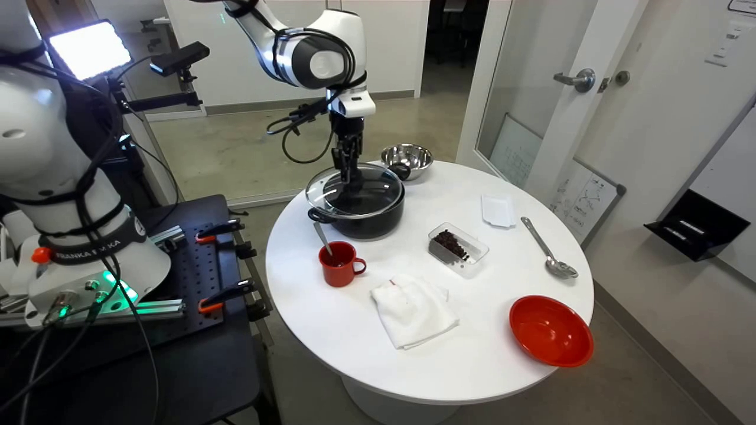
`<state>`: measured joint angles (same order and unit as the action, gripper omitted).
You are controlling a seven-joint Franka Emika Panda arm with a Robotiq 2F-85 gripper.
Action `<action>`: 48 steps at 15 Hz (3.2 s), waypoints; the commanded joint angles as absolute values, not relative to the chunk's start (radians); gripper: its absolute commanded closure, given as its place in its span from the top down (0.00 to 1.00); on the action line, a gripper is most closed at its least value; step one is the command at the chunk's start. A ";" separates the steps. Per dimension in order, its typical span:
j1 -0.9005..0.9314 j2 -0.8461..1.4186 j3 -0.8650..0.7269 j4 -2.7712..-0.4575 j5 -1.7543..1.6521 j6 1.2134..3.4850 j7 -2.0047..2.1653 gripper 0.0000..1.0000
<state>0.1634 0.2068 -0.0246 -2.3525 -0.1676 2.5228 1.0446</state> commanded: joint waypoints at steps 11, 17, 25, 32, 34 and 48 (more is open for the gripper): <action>0.268 0.357 0.001 -2.142 -0.216 2.450 1.060 0.26; 0.273 0.390 -0.009 -2.145 -0.205 2.533 1.061 0.26; 0.281 0.413 -0.018 -2.143 -0.196 2.568 1.050 0.26; 0.290 0.438 -0.016 -2.134 -0.194 2.576 1.043 0.26; 0.294 0.444 -0.018 -2.132 -0.195 2.582 1.043 0.26; 0.294 0.484 -0.066 -2.062 -0.189 2.560 1.041 0.26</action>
<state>0.2866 0.4725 -0.0594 -2.0996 -0.1943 2.5851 1.0445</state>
